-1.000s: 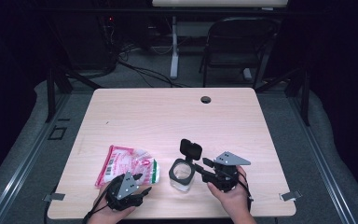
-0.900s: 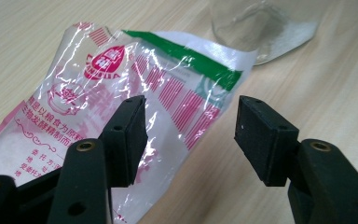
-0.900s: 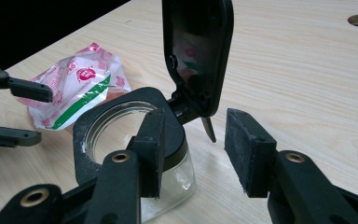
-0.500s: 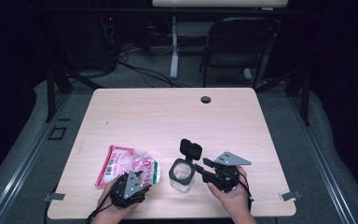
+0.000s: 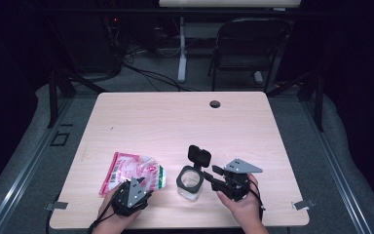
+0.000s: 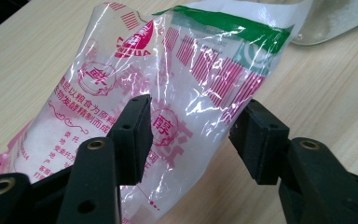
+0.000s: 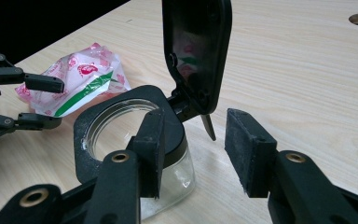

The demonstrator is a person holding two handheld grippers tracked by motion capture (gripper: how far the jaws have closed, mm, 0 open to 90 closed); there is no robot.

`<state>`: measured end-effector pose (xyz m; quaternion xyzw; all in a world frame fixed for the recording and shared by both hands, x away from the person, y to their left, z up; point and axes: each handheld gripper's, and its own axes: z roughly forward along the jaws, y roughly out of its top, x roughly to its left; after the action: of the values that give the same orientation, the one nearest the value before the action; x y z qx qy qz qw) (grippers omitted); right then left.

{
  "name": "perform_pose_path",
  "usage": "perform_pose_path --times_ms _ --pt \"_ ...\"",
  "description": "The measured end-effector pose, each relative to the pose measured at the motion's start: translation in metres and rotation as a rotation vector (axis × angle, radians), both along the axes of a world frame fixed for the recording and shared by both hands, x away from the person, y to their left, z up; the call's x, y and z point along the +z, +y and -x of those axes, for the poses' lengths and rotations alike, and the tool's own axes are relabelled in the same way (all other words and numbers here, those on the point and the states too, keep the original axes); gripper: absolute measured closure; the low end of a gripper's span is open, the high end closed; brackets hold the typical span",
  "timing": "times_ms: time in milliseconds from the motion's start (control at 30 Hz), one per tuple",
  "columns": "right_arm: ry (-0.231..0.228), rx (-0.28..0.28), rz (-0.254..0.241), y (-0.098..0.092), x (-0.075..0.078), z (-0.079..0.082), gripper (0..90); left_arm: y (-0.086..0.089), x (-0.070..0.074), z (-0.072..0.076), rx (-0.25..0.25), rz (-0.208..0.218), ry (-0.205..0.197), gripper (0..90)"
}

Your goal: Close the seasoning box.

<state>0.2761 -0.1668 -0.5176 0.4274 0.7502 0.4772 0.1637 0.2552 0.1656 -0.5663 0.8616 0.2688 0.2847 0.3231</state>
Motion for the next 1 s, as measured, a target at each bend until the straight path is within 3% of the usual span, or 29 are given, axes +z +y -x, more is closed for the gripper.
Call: perform_pose_path --times_ms 233,400,600,633,767,1000 --pt "-0.001 -0.002 0.0 0.001 0.0 0.001 58.2 -0.004 -0.005 0.0 -0.009 -0.024 -0.016 60.4" --pt "-0.003 0.001 0.0 0.001 0.0 0.001 58.3 0.002 -0.004 -0.005 -0.009 0.046 0.026 70.3" --pt "-0.002 0.001 -0.001 0.0 0.0 0.001 58.3 0.01 -0.001 -0.008 0.002 0.096 0.054 82.4" --pt "-0.003 0.001 -0.001 0.0 0.0 0.0 58.3 0.012 -0.001 -0.009 0.004 0.104 0.061 88.2" --pt "-0.006 0.001 -0.003 0.001 0.0 0.001 58.3 0.017 0.001 -0.012 0.011 0.164 0.099 90.0" --pt "-0.006 0.001 -0.002 0.0 0.0 0.001 58.3 0.019 0.002 -0.014 0.014 0.184 0.115 90.0"
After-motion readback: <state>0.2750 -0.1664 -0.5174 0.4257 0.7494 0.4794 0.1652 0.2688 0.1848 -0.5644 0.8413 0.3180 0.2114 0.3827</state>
